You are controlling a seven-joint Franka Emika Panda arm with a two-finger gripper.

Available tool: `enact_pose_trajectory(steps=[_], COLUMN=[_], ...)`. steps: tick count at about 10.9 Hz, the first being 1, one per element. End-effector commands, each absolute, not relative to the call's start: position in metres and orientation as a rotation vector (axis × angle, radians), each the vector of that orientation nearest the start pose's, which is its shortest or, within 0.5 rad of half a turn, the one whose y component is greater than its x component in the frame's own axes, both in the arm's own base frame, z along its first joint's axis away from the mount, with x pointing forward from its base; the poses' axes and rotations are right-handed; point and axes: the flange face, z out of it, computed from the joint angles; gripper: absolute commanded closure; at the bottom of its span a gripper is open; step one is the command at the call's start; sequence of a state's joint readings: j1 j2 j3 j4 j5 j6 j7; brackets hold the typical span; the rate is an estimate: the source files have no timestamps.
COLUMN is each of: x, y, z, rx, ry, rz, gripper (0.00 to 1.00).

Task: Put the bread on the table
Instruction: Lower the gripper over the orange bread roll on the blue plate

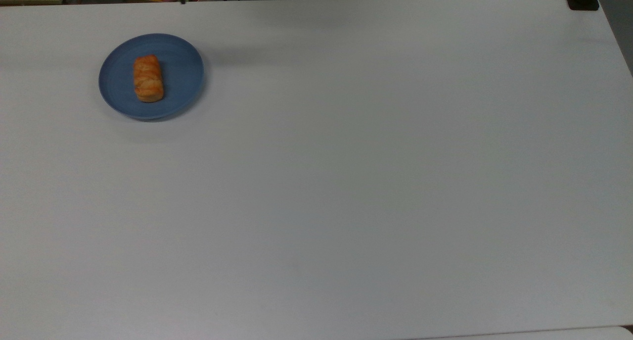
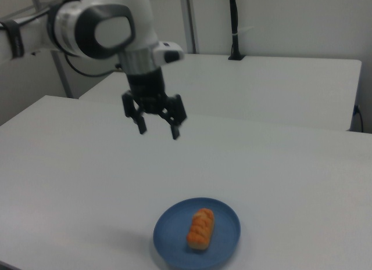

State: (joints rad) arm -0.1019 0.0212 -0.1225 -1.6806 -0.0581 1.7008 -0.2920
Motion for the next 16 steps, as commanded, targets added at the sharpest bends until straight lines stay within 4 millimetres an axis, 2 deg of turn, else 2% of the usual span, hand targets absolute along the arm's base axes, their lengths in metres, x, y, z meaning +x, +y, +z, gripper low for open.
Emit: enact_pose_trajectory(steps=[1, 4, 7, 8, 10, 13, 15, 16], x=[0.535, 0.52, 0.522, 0.524, 0.527, 0.533, 0.534, 0.534], y=[-0.182, -0.21, -0.211, -0.212, -0.212, -0.215, -0.217, -0.216], z=[0.521, 0.461, 0.392, 0.377, 0.353, 0.329, 0.321, 0.319], rx=[-3.198, -3.214, -3.209, -3.212, -3.218, -3.225, -3.226, -3.224], ry=[-0.244, -0.28, -0.336, -0.341, -0.351, -0.355, -0.352, -0.354], rz=[0.042, 0.016, 0.05, 0.047, 0.035, 0.03, 0.03, 0.034], gripper=[0.0, 0.0, 0.0, 0.0, 0.0, 0.1, 0.21, 0.34])
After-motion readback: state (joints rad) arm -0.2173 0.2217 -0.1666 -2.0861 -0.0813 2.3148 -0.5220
